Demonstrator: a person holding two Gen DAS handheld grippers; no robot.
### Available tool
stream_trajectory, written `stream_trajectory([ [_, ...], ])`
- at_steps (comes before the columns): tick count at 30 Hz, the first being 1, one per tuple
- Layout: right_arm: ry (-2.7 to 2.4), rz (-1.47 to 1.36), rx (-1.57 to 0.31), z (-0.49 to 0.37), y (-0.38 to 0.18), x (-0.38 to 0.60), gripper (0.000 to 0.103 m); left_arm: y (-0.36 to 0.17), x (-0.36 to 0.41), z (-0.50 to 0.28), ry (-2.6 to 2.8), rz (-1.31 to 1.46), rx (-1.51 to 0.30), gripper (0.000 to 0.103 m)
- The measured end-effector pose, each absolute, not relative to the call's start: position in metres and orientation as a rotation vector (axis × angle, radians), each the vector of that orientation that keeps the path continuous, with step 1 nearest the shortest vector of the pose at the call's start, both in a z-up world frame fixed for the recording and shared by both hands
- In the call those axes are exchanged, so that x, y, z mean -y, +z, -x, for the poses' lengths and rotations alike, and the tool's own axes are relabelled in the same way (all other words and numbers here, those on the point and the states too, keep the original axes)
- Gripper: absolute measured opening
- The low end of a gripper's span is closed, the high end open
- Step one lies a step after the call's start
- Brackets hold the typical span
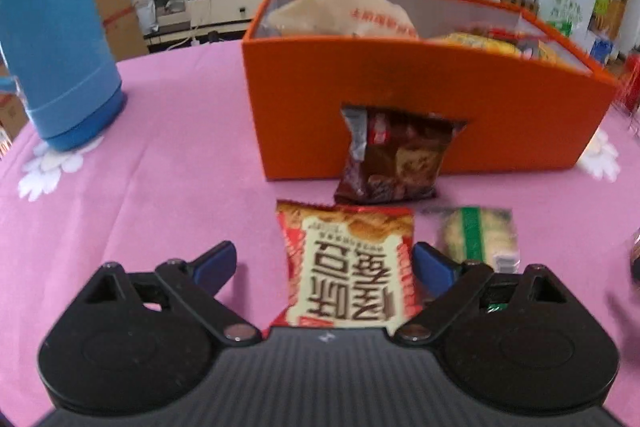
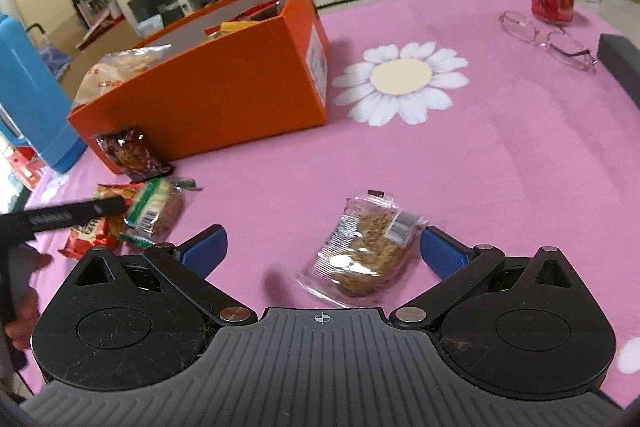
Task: Organize snacks
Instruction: 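Grasp the red-and-white cookie packet with the left tool while the right tool grasps the brown oat bar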
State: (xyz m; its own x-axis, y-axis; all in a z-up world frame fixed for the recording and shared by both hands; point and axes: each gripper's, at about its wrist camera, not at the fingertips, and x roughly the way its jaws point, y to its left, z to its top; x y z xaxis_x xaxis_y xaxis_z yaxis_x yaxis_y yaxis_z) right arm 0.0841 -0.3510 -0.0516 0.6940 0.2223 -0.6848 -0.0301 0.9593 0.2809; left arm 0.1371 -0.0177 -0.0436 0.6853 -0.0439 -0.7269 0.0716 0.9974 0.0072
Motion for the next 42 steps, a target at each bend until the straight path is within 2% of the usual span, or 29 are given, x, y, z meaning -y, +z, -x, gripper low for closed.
stream_trajectory([
  [2, 0.153, -0.252, -0.786, -0.085, -0.050, 0.348, 0.093, -0.046, 0.014, -0.136, -0.069, -0.025, -0.826, 0.083],
  [4, 0.148, -0.237, -0.780, -0.084, -0.050, 0.347, 0.093, -0.045, 0.011, -0.131, -0.081, -0.037, -0.830, 0.071],
  [14, 0.138, -0.271, -0.795, -0.075, -0.049, 0.366, 0.093, -0.042, -0.017, -0.062, -0.149, -0.089, -0.871, 0.071],
  [15, 0.139, -0.267, -0.801, -0.074, -0.049, 0.365, 0.093, -0.040, -0.016, -0.059, -0.163, -0.090, -0.884, 0.075],
  [16, 0.142, -0.258, -0.807, -0.073, -0.050, 0.364, 0.093, -0.039, -0.016, -0.058, -0.175, -0.080, -0.899, 0.087],
  [18, 0.145, -0.238, -0.818, -0.072, -0.052, 0.360, 0.093, -0.036, -0.017, -0.056, -0.171, -0.048, -0.874, 0.099],
  [19, 0.148, -0.227, -0.818, -0.073, -0.053, 0.358, 0.093, -0.032, -0.015, -0.056, -0.160, -0.052, -0.849, 0.099],
  [22, 0.132, -0.186, -0.816, -0.077, -0.056, 0.354, 0.084, -0.024, -0.011, -0.059, -0.152, -0.062, -0.808, 0.099],
  [26, 0.113, -0.118, -0.811, -0.082, -0.058, 0.346, 0.084, -0.029, -0.007, -0.068, -0.166, -0.044, -0.826, 0.099],
  [28, 0.113, -0.067, -0.809, -0.082, -0.059, 0.340, 0.079, -0.033, -0.006, -0.071, -0.144, -0.062, -0.835, 0.099],
  [30, 0.113, -0.002, -0.804, -0.082, -0.061, 0.332, 0.070, -0.036, -0.008, -0.072, -0.133, -0.066, -0.841, 0.099],
  [32, 0.135, 0.067, -0.796, -0.080, -0.061, 0.321, 0.057, -0.036, -0.011, -0.072, -0.126, -0.049, -0.845, 0.099],
  [35, 0.196, 0.091, -0.798, -0.074, -0.058, 0.314, 0.046, -0.035, -0.015, -0.072, -0.118, -0.030, -0.845, 0.099],
  [42, 0.264, 0.126, -0.802, -0.047, -0.057, 0.309, 0.048, -0.029, -0.016, -0.066, -0.111, -0.038, -0.833, 0.100],
])
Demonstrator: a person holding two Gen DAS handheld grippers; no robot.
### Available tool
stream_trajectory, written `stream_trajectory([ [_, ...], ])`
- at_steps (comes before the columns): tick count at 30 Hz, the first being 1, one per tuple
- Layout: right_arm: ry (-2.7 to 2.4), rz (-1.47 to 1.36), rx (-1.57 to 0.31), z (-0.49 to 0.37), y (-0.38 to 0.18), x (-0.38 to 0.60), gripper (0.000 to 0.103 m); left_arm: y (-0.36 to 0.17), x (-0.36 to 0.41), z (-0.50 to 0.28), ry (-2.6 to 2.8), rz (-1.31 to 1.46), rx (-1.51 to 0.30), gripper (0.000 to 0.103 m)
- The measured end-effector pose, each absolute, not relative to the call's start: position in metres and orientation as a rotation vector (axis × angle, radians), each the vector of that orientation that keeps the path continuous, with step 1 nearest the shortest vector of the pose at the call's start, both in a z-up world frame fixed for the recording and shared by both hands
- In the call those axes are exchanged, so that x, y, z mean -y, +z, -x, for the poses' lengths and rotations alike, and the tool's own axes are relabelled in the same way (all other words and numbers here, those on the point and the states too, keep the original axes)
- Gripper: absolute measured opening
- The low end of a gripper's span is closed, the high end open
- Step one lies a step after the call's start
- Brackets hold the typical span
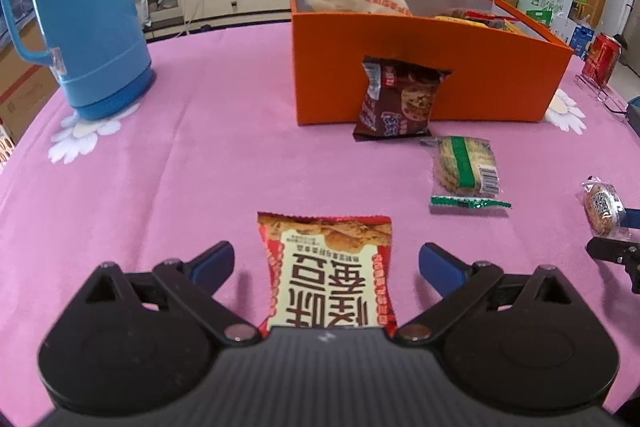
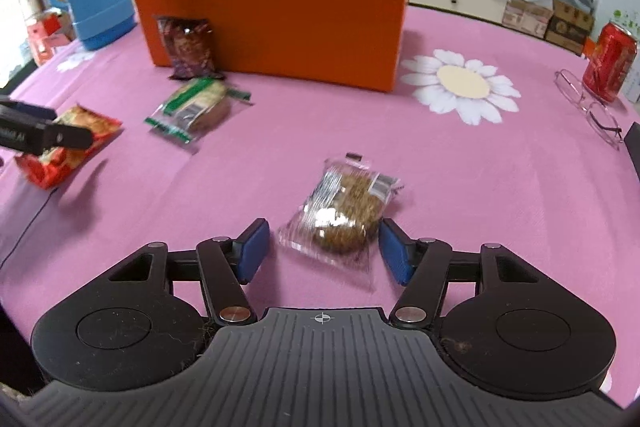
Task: Organize snacks
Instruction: 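Grasp the red-and-white cookie packet with the left tool while the right tool grasps the brown oat bar, then lift both packets and carry them over the orange box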
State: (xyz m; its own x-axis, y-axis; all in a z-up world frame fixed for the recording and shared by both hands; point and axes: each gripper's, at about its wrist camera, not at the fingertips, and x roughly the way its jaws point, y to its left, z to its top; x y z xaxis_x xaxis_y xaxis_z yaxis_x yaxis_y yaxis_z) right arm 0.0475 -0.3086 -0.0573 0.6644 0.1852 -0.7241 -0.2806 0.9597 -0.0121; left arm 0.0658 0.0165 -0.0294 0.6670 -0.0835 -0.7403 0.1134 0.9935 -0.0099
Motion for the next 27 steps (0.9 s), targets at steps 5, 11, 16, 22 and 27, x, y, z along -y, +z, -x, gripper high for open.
stream_trajectory([
  [5, 0.244, 0.059, -0.818, -0.051, -0.059, 0.314, 0.074, -0.030, -0.014, -0.066, -0.104, -0.064, -0.848, 0.100],
  [11, 0.235, -0.041, -0.817, -0.052, -0.057, 0.322, 0.078, -0.031, -0.010, -0.063, -0.134, -0.090, -0.858, 0.102],
  [16, 0.190, 0.005, -0.801, -0.059, -0.059, 0.319, 0.060, -0.042, -0.009, -0.070, -0.121, -0.100, -0.892, 0.086],
  [22, 0.246, 0.084, -0.798, -0.051, -0.055, 0.312, 0.032, -0.037, -0.014, -0.063, -0.188, -0.009, -0.900, 0.061],
  [27, 0.275, 0.085, -0.805, -0.042, -0.055, 0.314, 0.041, -0.042, -0.003, -0.053, -0.179, -0.118, -0.879, 0.078],
])
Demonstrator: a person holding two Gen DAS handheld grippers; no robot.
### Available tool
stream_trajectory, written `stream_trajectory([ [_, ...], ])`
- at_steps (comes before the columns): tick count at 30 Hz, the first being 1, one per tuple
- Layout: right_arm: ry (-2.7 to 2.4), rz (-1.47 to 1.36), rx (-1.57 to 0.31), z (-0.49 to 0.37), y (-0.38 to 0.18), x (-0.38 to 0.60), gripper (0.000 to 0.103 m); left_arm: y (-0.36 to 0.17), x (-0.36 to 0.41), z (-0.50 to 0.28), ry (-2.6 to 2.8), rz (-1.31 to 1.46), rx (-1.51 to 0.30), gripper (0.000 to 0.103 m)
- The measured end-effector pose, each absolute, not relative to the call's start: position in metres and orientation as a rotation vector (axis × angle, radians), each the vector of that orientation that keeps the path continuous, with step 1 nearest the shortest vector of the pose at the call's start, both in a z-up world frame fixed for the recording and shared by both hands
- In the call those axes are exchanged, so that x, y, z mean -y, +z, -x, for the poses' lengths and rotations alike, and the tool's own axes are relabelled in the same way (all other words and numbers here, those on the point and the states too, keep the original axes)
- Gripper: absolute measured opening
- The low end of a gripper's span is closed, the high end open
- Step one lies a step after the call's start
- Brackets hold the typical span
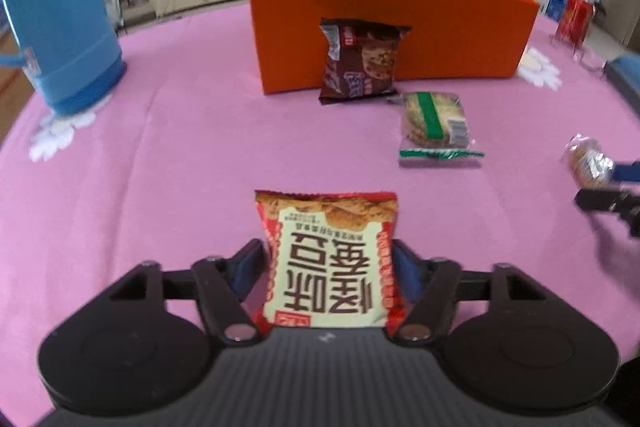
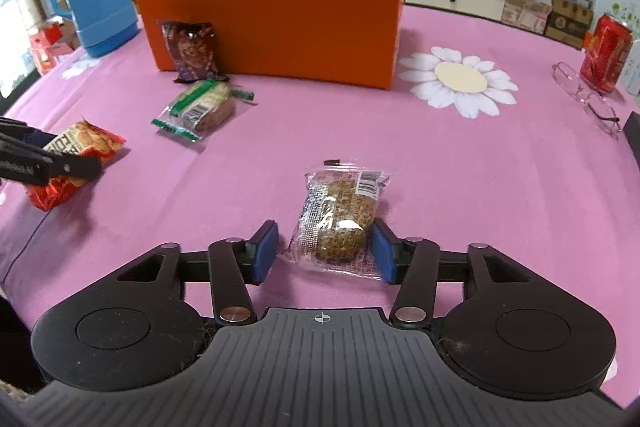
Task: Organize snacks
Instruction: 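Lift both packets and carry them over the orange box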
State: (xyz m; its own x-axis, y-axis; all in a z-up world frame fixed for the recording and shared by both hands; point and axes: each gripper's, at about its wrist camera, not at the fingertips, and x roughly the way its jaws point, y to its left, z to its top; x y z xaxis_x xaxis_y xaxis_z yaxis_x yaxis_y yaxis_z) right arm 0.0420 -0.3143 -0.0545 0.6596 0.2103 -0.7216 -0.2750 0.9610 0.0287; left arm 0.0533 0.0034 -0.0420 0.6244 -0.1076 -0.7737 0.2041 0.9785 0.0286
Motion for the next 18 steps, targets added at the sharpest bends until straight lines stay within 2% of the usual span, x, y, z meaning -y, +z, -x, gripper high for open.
stream_trajectory([
  [2, 0.253, 0.068, -0.813, -0.044, -0.055, 0.316, 0.064, -0.041, -0.003, -0.053, -0.162, -0.137, -0.878, 0.083],
  [5, 0.248, 0.071, -0.817, -0.045, -0.056, 0.314, 0.058, -0.043, -0.005, -0.056, -0.166, -0.119, -0.878, 0.082],
  [6, 0.240, 0.083, -0.812, -0.045, -0.057, 0.313, 0.057, -0.043, -0.007, -0.056, -0.174, -0.106, -0.877, 0.074],
  [7, 0.234, 0.093, -0.810, -0.045, -0.057, 0.313, 0.048, -0.042, -0.007, -0.056, -0.187, -0.095, -0.873, 0.065],
  [8, 0.234, 0.096, -0.805, -0.044, -0.057, 0.314, 0.033, -0.041, -0.008, -0.057, -0.191, -0.086, -0.876, 0.064],
  [16, 0.273, -0.020, -0.687, -0.037, -0.025, 0.316, 0.027, 0.009, -0.016, -0.050, -0.189, 0.057, -0.750, 0.058],
  [18, 0.288, -0.038, -0.644, -0.038, -0.014, 0.313, 0.000, 0.017, -0.013, -0.051, -0.192, 0.074, -0.721, 0.058],
])
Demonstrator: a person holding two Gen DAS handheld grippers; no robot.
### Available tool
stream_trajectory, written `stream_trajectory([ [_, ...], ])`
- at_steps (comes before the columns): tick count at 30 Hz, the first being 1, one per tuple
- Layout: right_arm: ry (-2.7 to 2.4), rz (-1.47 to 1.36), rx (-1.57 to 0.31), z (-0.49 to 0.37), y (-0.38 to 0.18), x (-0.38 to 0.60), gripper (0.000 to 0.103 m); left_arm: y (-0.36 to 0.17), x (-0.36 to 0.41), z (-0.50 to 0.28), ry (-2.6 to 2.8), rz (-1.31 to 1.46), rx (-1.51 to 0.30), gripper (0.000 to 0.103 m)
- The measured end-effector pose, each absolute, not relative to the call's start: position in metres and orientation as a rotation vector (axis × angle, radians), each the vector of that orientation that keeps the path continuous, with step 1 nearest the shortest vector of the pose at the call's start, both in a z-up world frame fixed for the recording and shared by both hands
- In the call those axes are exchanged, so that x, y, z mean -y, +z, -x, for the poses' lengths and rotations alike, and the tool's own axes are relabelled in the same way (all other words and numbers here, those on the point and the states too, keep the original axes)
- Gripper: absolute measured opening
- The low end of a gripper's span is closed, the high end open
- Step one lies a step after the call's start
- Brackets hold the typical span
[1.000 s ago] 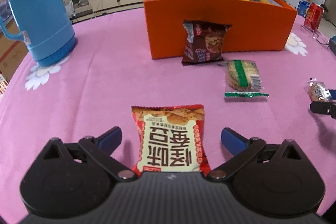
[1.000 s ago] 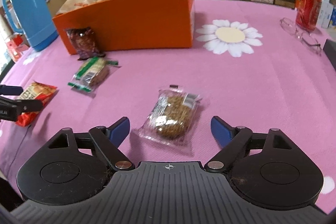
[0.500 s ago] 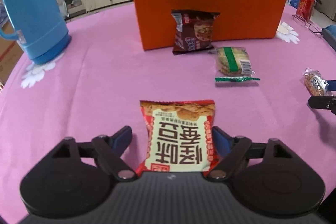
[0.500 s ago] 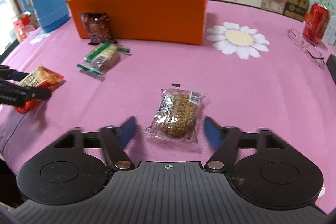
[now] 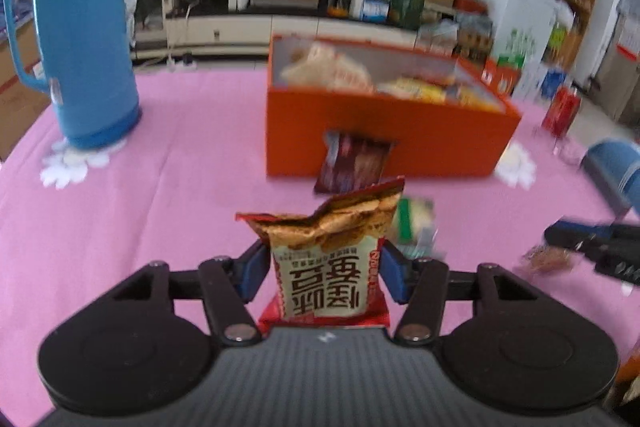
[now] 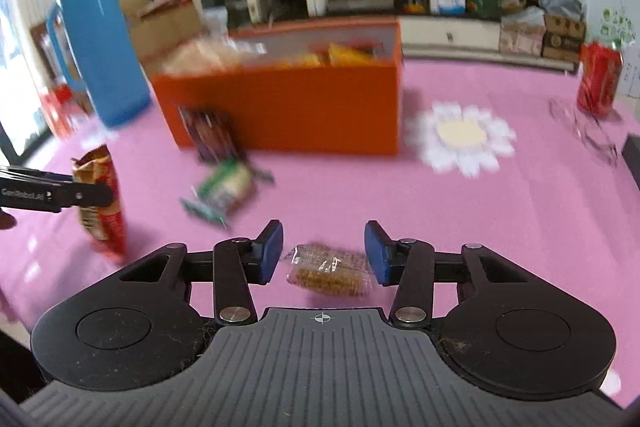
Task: Organize snacks
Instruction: 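Lift both packets and carry them over the orange box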
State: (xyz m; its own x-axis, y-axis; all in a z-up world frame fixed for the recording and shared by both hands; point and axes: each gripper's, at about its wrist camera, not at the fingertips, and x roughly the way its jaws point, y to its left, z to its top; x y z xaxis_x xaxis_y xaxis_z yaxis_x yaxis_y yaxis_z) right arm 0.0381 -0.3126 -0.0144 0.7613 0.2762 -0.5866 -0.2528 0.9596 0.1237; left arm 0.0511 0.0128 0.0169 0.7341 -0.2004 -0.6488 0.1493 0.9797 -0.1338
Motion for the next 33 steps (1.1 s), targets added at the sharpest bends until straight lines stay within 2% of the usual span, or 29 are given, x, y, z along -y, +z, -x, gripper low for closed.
stream_trajectory([
  [4, 0.309, -0.019, -0.742, -0.045, -0.029, 0.302, 0.000, -0.003, -0.001, -0.055, -0.226, 0.042, -0.799, 0.060],
  [6, 0.307, 0.019, -0.742, -0.037, -0.032, 0.301, 0.029, -0.011, 0.003, -0.052, -0.227, -0.007, -0.810, 0.061],
  [7, 0.297, 0.038, -0.719, -0.032, -0.029, 0.302, 0.069, -0.013, 0.004, -0.049, -0.223, -0.036, -0.804, 0.062],
  [8, 0.276, 0.054, -0.696, -0.028, -0.027, 0.305, 0.085, -0.016, 0.004, -0.047, -0.215, -0.059, -0.803, 0.066],
  [9, 0.258, 0.067, -0.670, -0.023, -0.023, 0.309, 0.093, -0.018, 0.003, -0.046, -0.204, -0.070, -0.808, 0.069],
  [14, 0.213, -0.017, -0.708, -0.017, -0.021, 0.334, 0.091, -0.021, -0.011, -0.050, -0.197, -0.025, -0.809, 0.072],
  [16, 0.196, -0.079, -0.752, -0.010, -0.029, 0.345, 0.090, -0.022, -0.017, -0.054, -0.193, -0.012, -0.792, 0.079],
  [18, 0.195, -0.114, -0.774, -0.006, -0.034, 0.350, 0.084, -0.024, -0.018, -0.060, -0.170, -0.006, -0.779, 0.082],
  [23, 0.213, -0.170, -0.813, -0.021, -0.049, 0.344, 0.071, -0.025, -0.013, -0.073, -0.191, 0.034, -0.793, 0.082],
  [26, 0.209, -0.110, -0.810, -0.034, -0.056, 0.325, 0.070, -0.028, -0.003, -0.077, -0.229, -0.035, -0.792, 0.086],
  [33, 0.206, -0.089, -0.795, -0.033, -0.056, 0.323, 0.067, -0.046, 0.014, -0.090, -0.267, -0.156, -0.844, 0.086],
])
